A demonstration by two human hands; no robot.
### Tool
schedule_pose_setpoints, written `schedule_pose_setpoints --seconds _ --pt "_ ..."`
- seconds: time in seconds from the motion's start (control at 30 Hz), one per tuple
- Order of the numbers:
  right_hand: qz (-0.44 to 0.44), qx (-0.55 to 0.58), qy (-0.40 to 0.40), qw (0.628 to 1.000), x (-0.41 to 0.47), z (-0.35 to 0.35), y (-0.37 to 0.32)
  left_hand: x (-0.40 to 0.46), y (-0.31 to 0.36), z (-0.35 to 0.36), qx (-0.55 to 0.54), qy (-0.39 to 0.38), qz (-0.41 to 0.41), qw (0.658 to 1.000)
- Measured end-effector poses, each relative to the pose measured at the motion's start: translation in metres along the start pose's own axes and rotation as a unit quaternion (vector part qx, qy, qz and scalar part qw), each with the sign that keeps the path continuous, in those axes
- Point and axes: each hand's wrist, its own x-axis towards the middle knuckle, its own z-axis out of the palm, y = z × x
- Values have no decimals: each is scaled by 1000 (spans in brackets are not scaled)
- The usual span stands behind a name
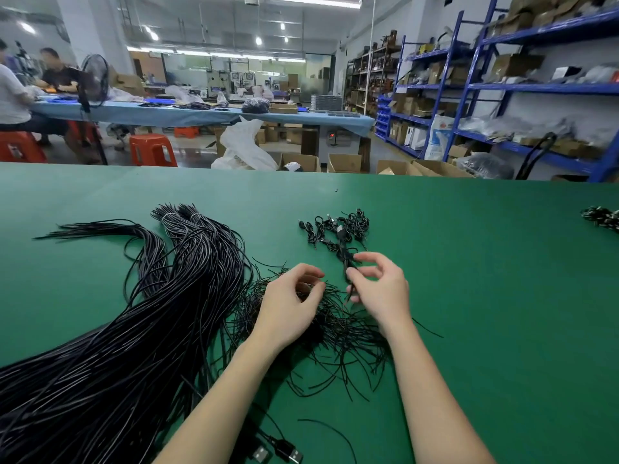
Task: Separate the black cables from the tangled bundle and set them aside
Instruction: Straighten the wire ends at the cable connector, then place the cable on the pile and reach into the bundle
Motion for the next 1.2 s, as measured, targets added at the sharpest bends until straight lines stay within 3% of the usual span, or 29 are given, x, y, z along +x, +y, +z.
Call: schedule_pose_setpoints --seconds 0.2,0.33,0.4,0.63,0.8,0.97,1.2 --pt "7 -49 57 997 72 16 -4 0 -2 0 -12 -24 -8 1000" --pt "46 -245 -70 966 93 15 7 0 -4 0 -6 -40 -11 999" --pt "43 -285 -110 951 94 15 13 0 -4 -1 -8 -41 -14 999" --pt "4 -255 -81 964 79 16 25 1 -5 -2 9 -49 -16 999" --pt "20 -277 -120 953 75 16 23 0 -6 -2 17 -53 -16 998" --pt "15 -271 -108 956 70 12 16 -1 -5 -2 23 -57 -19 998" --pt "-59 -233 -80 967 40 6 -6 -2 -2 -2 29 -56 -22 998"
